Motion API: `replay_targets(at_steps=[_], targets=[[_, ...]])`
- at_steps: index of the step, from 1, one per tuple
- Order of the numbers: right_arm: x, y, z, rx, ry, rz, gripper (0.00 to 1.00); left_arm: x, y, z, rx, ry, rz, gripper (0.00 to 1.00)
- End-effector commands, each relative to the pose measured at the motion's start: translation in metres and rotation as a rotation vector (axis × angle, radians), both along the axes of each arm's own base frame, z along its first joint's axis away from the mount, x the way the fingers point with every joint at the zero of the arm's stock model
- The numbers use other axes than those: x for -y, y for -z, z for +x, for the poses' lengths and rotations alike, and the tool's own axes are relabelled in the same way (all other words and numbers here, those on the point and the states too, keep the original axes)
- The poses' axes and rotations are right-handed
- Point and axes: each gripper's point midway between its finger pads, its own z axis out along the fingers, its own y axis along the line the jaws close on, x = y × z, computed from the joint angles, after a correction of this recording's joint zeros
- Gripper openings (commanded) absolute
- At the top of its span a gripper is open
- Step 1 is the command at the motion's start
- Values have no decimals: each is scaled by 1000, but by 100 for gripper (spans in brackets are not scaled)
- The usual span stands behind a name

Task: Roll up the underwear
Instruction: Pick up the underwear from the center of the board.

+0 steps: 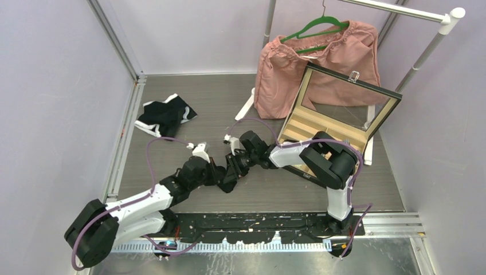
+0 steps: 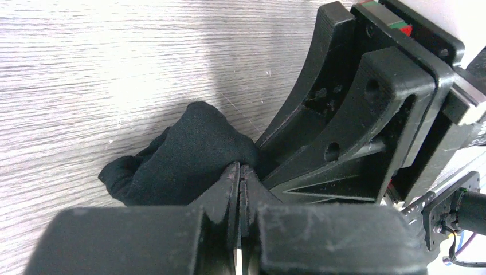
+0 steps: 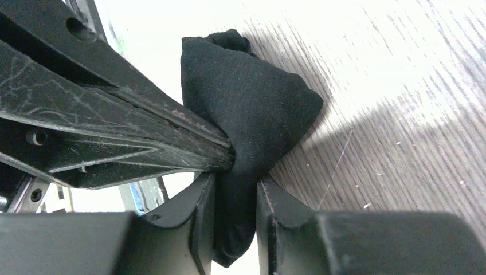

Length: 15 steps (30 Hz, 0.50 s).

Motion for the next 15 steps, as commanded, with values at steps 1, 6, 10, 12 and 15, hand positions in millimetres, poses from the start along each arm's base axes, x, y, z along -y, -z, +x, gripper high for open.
replay_targets(at_steps=[1, 6, 10, 12, 15], targets=[[26, 62, -14, -36, 73, -178, 21, -17, 13, -15, -58, -12, 68, 1], [28, 58, -14, -34, 103, -157, 8, -25, -29, -10, 2, -55, 56, 1], [26, 33, -4, 34, 142, -113, 1, -38, -69, -6, 71, -110, 48, 6], [24, 15, 3, 80, 164, -82, 1, -46, -80, -7, 86, -134, 51, 9], [27, -10, 11, 153, 179, -63, 1, -54, -86, -10, 91, -157, 61, 13]])
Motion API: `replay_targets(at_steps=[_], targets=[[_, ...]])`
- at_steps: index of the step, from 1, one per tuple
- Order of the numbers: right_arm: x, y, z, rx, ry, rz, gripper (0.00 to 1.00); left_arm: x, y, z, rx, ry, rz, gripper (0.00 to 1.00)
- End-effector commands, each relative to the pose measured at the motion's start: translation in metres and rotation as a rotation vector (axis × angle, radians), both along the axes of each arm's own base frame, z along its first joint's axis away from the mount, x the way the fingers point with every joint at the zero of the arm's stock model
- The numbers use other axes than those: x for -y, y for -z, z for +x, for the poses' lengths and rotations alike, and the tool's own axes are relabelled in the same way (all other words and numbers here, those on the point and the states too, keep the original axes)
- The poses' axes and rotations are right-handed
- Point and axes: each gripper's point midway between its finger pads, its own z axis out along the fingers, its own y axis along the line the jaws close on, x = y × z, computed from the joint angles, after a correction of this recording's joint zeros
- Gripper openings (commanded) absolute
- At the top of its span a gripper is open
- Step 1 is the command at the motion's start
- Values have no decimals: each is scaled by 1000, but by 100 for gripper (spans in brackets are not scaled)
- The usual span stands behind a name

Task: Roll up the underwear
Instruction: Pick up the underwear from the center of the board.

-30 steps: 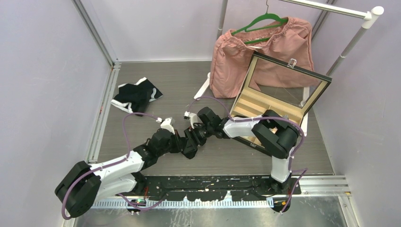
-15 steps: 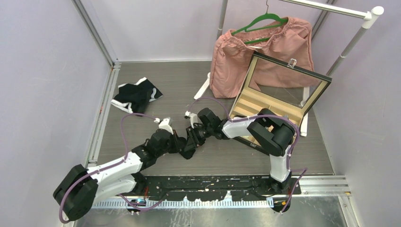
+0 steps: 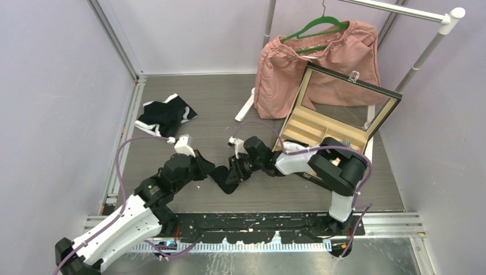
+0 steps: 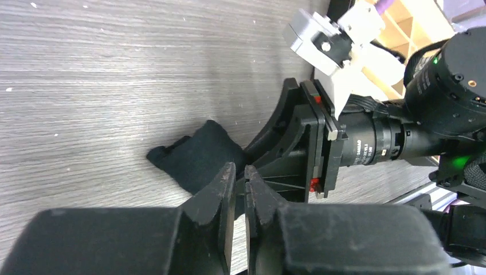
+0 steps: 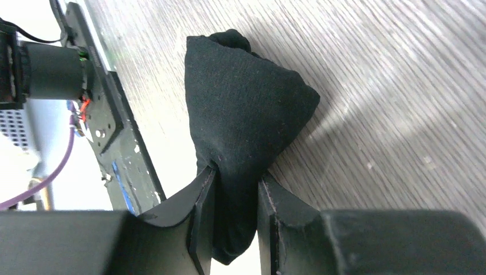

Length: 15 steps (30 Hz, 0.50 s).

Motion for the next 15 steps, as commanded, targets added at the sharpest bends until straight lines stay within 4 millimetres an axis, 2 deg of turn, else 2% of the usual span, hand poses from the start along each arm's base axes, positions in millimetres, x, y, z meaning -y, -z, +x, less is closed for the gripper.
replay_targets(at_steps=[1, 6, 15], targets=[[24, -12, 15, 117, 79, -95, 1, -24, 2, -7, -26, -63, 78, 14], [41, -49, 36, 263, 105, -149, 1, -29, 13, -10, -59, -79, 99, 15], [75, -82, 57, 350, 140, -251, 1, -25, 20, -12, -73, -55, 104, 16]])
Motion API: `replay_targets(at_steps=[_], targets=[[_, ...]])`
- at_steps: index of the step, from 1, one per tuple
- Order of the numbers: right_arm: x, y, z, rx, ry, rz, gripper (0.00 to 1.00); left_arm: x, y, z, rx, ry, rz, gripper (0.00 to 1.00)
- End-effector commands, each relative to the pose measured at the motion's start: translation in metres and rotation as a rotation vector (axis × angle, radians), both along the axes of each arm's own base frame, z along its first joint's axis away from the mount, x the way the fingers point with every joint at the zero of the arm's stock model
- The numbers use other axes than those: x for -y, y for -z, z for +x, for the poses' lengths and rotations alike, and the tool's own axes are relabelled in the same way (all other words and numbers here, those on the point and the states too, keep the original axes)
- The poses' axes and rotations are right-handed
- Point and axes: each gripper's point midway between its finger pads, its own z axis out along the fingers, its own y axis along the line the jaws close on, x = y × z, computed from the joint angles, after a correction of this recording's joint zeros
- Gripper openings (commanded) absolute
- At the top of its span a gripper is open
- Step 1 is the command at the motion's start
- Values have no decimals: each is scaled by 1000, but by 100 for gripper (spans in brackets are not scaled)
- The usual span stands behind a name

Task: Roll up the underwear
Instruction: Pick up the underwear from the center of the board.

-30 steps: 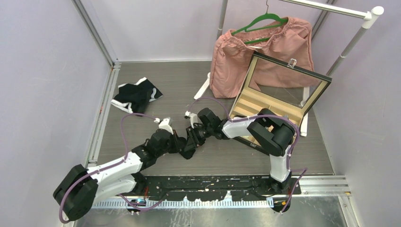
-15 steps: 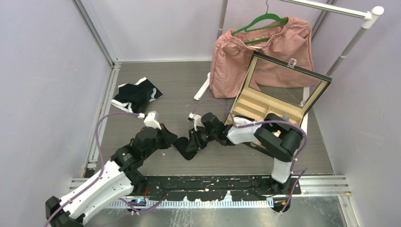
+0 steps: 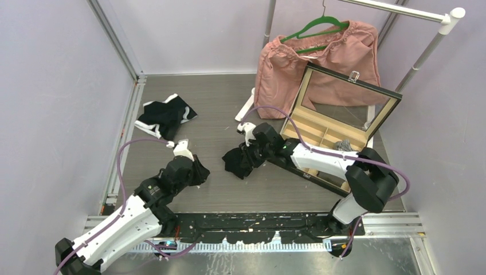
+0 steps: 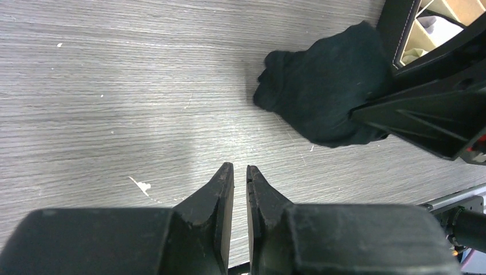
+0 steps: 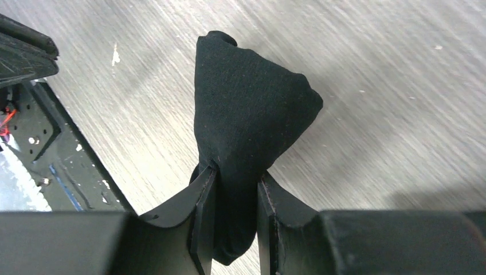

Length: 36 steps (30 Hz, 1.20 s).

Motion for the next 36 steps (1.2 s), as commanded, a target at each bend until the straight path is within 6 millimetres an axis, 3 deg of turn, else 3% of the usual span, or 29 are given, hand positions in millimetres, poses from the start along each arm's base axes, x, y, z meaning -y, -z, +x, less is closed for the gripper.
replay_targets(at_steps=[1, 8, 12, 20, 24, 30, 36], targets=[[20, -31, 15, 94, 26, -52, 1, 1, 0, 0, 2, 3, -3, 16], [37, -54, 25, 154, 71, -73, 1, 10, 2, 1, -9, 42, -12, 16], [61, -79, 42, 254, 154, -108, 1, 15, 5, 2, -22, 57, -12, 15], [168, -153, 94, 590, 268, -353, 1, 33, 5, 3, -46, 141, -12, 12], [222, -172, 110, 632, 281, -503, 1, 40, 4, 3, -65, 188, 10, 10], [282, -170, 131, 555, 274, -717, 1, 49, 8, 3, -86, 234, 18, 8], [309, -144, 150, 450, 220, -801, 3, 52, 14, 6, -95, 239, 25, 7]])
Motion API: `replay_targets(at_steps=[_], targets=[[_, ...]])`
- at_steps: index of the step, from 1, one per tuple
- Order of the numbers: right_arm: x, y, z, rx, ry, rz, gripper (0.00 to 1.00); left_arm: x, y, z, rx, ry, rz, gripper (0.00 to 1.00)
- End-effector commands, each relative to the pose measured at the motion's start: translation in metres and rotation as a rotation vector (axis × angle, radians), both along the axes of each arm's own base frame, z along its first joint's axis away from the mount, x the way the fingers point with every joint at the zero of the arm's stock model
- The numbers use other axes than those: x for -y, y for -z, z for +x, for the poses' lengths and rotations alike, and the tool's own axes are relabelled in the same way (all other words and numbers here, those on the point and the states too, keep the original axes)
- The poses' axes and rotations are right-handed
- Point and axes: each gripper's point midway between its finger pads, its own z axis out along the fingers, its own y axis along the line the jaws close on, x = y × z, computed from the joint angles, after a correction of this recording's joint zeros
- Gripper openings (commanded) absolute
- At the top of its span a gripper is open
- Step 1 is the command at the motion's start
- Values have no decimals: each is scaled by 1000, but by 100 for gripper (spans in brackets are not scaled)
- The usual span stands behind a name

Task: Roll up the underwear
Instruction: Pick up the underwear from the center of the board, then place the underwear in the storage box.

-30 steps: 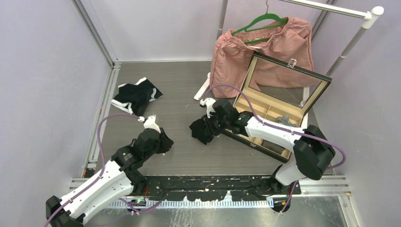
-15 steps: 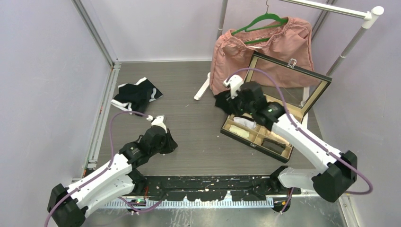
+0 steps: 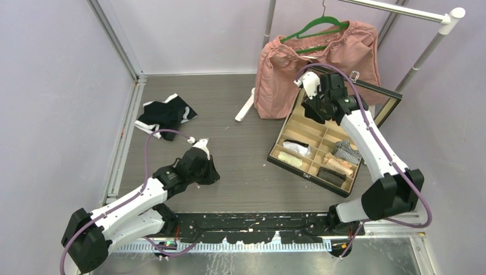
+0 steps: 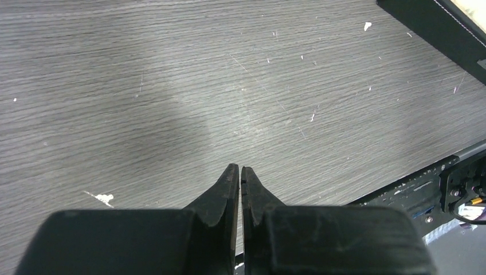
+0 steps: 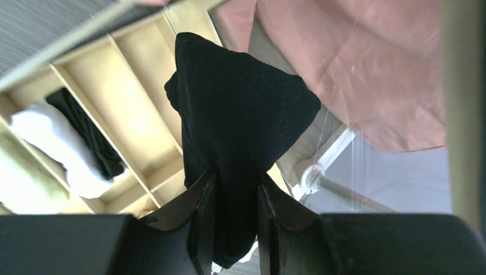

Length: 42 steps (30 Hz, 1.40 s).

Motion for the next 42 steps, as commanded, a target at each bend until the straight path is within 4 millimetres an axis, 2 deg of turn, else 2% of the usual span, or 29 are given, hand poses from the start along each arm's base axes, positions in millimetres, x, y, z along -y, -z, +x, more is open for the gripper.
replay_targets(at_steps=[1, 8, 13, 21, 28, 32, 42], targets=[[17, 12, 6, -73, -60, -100, 3, 16, -18, 12, 59, 35, -50, 7], [7, 42, 36, 7, -220, -122, 3, 21, -11, 17, 39, 47, -30, 4], [13, 60, 60, 66, -261, -184, 3, 23, -9, 21, 33, 54, -23, 3], [25, 65, 87, 205, -240, -282, 3, 22, -5, 25, 26, 46, -11, 1], [17, 88, 70, 170, -305, -258, 2, 25, -5, 21, 11, 62, -33, 1], [5, 99, 57, 126, -356, -192, 2, 25, -4, 20, 5, 63, -36, 1], [-13, 96, 38, 67, -402, -77, 2, 25, -3, 19, 1, 62, -38, 1]])
